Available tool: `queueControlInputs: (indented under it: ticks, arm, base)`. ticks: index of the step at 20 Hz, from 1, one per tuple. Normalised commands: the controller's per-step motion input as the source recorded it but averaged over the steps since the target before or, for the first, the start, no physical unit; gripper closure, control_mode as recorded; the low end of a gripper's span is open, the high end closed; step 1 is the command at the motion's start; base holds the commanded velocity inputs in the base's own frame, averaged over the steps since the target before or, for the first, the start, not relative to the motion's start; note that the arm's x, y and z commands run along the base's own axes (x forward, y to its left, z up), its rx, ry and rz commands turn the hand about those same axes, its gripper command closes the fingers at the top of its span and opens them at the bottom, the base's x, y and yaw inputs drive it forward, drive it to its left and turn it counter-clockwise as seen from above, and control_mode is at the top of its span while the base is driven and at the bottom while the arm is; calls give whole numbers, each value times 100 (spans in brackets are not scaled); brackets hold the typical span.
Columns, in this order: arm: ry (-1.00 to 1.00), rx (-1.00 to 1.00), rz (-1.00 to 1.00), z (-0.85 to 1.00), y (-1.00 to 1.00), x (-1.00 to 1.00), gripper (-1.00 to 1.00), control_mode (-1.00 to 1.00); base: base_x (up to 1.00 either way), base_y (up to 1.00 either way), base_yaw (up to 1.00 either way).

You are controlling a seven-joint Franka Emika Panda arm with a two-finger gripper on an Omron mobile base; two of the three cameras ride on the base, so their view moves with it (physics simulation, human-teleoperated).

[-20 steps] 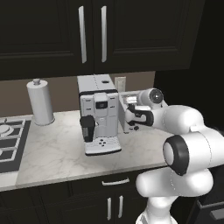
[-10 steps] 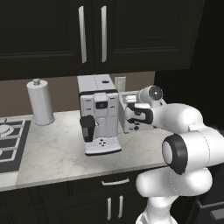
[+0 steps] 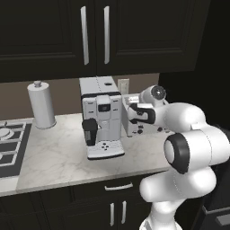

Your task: Start the toaster. Once the lever pops up, take the bread to the plate on the dining counter.

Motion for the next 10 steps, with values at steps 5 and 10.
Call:
queueControlInputs:
  ticks: [5, 10]
  arm:
    - [3, 0, 0, 0, 4, 9, -100, -100]
    - [3, 0, 0, 0, 5, 6, -100, -100]
  base:
    - [0, 0, 0]
    - [0, 0, 0]
